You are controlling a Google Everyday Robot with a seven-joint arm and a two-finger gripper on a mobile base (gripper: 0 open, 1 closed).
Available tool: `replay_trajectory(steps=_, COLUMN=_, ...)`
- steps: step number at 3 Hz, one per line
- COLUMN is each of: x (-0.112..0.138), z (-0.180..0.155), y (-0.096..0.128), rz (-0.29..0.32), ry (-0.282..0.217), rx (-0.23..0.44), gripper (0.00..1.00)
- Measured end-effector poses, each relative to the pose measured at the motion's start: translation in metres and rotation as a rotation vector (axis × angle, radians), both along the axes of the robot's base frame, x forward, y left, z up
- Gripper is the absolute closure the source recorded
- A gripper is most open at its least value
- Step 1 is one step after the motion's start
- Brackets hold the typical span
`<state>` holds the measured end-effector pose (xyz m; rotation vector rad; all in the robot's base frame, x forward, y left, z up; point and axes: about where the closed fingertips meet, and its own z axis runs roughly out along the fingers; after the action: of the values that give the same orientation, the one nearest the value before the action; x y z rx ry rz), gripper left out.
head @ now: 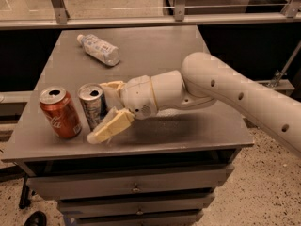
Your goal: Move redbull can near coke can
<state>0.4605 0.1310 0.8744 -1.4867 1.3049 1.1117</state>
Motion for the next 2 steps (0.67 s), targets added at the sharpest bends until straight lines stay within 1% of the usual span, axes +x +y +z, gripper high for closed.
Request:
replay_trajectory(steps=1, x=0.026, z=0.019, y=-0.029, rz=-0.063, ry=-0.047, rx=0.000, gripper=0.00)
replay_trajectory(steps=2, x=0.073, z=0.050, y=-0.097, rz=-0.170, ry=-0.126, rx=0.019, gripper=0.00)
